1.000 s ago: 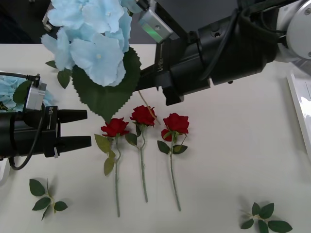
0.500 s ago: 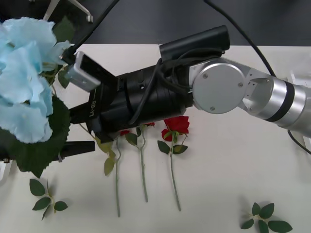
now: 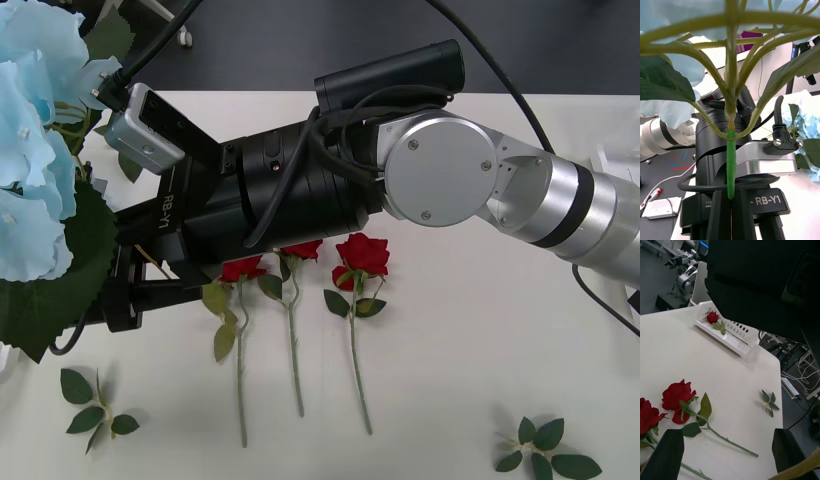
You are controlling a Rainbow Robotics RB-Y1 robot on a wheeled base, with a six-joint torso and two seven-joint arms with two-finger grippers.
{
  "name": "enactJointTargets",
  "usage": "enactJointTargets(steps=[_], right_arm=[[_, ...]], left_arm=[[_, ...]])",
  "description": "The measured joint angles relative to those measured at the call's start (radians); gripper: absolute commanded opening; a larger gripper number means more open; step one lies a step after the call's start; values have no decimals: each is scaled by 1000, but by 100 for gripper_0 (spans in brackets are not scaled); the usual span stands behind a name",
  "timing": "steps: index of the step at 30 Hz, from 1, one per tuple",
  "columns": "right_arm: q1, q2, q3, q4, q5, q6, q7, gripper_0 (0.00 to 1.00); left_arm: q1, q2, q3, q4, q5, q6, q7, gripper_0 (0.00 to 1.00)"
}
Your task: Put the red flowers into the right box and the blue flowers into the left box
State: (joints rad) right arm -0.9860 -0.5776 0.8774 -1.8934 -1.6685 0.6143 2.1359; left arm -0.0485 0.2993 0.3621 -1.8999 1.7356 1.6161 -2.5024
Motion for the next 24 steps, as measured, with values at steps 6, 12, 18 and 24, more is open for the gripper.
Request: enactJointTargets(steps=[6,12,18,24], right_arm=[[0,0,0,0,0,0,0,0],[0,0,0,1,0,0,0,0],[0,0,0,7,1,-1,0,0],[0,0,0,7,1,-1,0,100]], left_arm=[[0,0,1,0,8,0,0,37],[1,0,2,0,28,0,0,0],[4,0,2,0,31,5,0,0],[28,0,2,0,47,4,0,0]])
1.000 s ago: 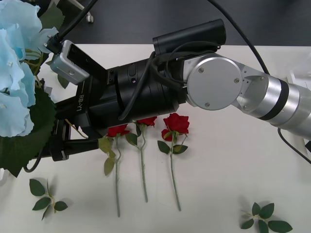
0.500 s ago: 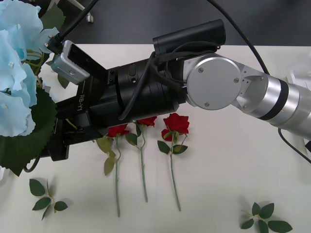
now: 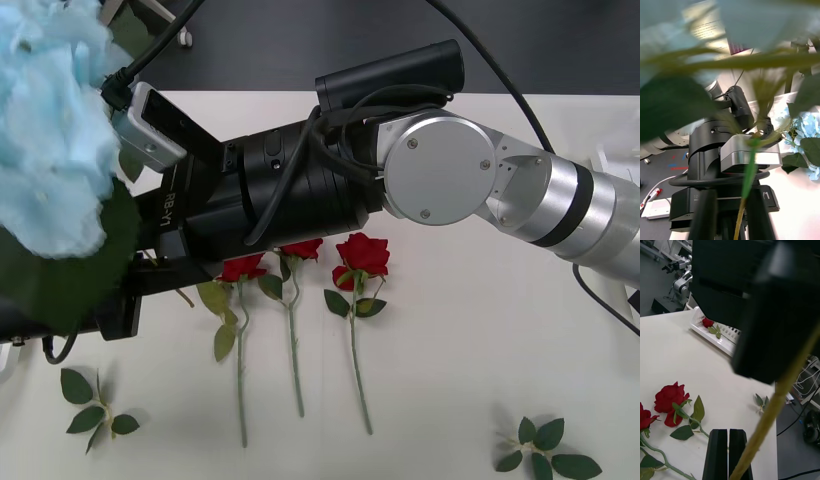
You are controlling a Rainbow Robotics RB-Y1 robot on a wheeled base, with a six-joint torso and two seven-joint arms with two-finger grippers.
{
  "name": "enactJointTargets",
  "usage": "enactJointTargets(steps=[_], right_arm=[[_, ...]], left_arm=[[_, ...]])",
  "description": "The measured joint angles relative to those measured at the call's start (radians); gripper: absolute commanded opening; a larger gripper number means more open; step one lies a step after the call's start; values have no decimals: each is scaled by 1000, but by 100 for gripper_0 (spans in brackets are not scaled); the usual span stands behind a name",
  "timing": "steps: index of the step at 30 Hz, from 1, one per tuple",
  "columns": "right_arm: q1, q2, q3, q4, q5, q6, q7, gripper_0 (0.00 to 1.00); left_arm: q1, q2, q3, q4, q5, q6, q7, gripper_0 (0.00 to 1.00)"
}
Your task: Put the red flowers into the right box and the blue flowers into the left box
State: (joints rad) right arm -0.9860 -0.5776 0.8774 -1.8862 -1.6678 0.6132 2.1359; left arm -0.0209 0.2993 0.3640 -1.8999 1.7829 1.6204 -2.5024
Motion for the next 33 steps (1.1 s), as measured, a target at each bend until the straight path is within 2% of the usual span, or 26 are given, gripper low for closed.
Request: enactJointTargets(steps=[13,20,29,33], right_arm=[[0,0,0,0,0,0,0,100],[0,0,0,0,0,0,0,100],[1,-2,-2,0,0,0,0,100],[1,-35,-32,0,-71,62,0,100]], left_arm=[[26,5,52,0,31,-29,0,0],[119,56,63,0,76,-116,0,0],[262,62,230,0,87,-183,25,0],[320,90,282,0,89,-220,147,0]])
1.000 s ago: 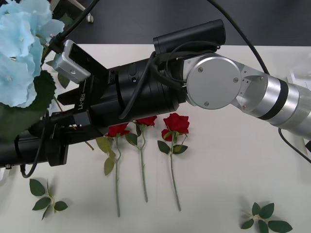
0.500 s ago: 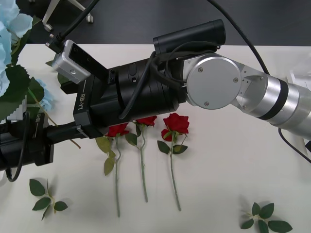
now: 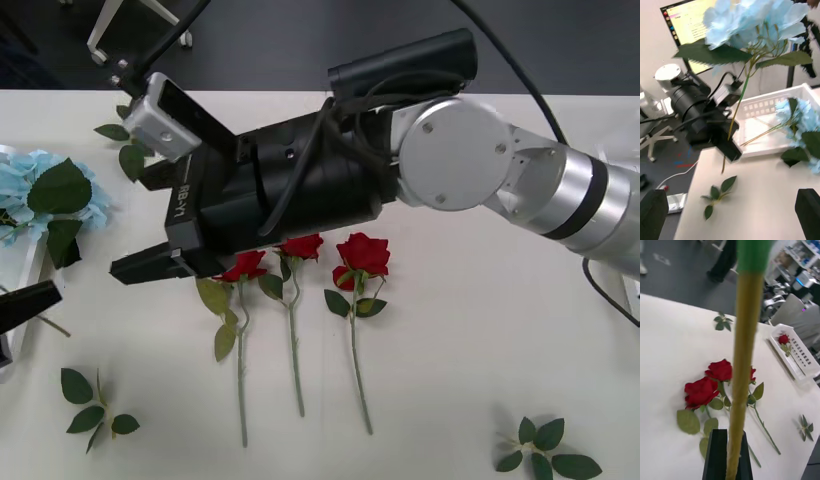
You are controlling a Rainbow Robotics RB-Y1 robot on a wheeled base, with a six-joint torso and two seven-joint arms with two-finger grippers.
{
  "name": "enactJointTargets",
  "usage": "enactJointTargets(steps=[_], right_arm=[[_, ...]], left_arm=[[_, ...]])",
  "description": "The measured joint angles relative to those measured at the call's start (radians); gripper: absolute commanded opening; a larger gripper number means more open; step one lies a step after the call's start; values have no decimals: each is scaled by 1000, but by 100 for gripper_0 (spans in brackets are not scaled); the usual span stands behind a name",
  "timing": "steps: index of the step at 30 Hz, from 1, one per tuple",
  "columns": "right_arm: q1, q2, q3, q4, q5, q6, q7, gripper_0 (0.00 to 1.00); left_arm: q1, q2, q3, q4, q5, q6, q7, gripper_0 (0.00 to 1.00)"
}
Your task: Put the red flowers into the right box and the blue flowers into the left box
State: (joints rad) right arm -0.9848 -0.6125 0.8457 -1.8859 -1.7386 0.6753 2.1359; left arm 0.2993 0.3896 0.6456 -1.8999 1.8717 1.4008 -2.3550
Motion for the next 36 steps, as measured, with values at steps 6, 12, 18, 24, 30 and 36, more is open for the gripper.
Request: enactJointTargets(steps=[6,12,18,24,30,36], right_arm=[[0,-120,-125,2,-204,248,0,100],[-3,-210,-262,73,-329,545,-11,100],[-13,-268,-334,91,-340,739,-225,100],[-13,-341,-339,-1,-297,778,-383,100],[-2,-448,-297,-167,-270,722,-693,100],[119,-538,-293,-265,-240,692,-833,100]], left_arm=[[78,46,68,0,-9,-77,97,0],[107,53,146,0,-129,-145,261,0],[106,53,156,0,-304,-249,395,0],[94,69,156,0,-550,-267,573,0],[41,105,147,0,-792,-267,740,0],[-40,116,99,18,-1008,-232,892,0]])
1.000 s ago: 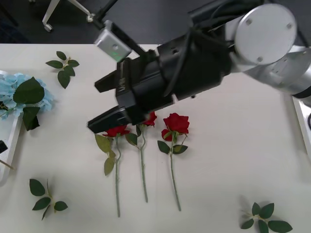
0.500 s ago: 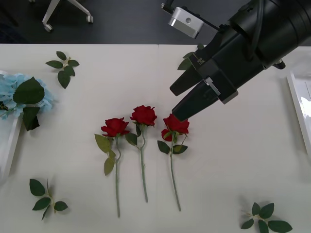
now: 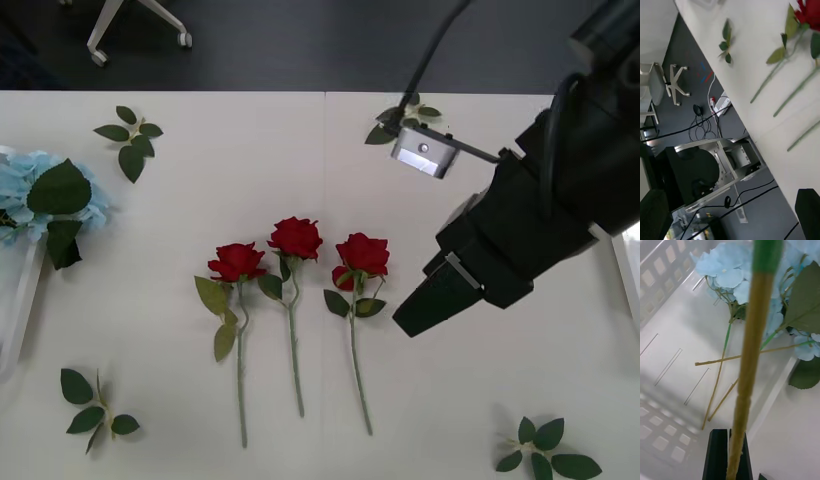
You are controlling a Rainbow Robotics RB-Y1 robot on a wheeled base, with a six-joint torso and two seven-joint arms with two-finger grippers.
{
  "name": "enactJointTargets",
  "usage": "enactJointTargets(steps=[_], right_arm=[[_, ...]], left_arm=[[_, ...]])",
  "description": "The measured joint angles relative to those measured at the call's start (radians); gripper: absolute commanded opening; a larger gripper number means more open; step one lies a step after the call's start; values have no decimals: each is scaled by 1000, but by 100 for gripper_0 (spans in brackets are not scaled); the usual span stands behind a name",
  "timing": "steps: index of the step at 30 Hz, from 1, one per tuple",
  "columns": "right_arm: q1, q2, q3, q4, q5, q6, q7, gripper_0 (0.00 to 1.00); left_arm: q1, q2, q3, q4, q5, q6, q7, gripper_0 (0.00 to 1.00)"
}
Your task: Put the red flowers into the right box and the blue flowers into the left box
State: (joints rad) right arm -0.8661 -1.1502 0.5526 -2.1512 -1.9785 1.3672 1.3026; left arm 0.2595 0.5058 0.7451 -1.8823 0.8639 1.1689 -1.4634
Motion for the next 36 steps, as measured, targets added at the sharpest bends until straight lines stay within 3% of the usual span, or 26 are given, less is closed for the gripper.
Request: enactJointTargets(steps=[8,14,16,17,19,27,36], right_arm=[[153,-10,-3,-94,247,-25,-300,100],[222,37,30,-142,472,-29,-466,100],[237,56,56,-144,547,-29,-504,100],[241,63,72,-144,581,-29,-521,100],[242,72,117,-144,650,-29,-549,100],[242,130,258,-95,849,8,-584,100],[242,269,314,32,1070,30,-584,100]], left_arm=[[-184,0,-4,129,-211,142,75,0],[-257,0,-4,211,-308,170,75,3],[-274,0,-5,238,-335,170,75,22],[-280,0,-7,250,-341,170,75,55],[-289,1,-15,267,-343,170,75,100],[-290,9,-59,244,-294,195,75,100],[-290,26,-59,-26,-179,504,75,100]])
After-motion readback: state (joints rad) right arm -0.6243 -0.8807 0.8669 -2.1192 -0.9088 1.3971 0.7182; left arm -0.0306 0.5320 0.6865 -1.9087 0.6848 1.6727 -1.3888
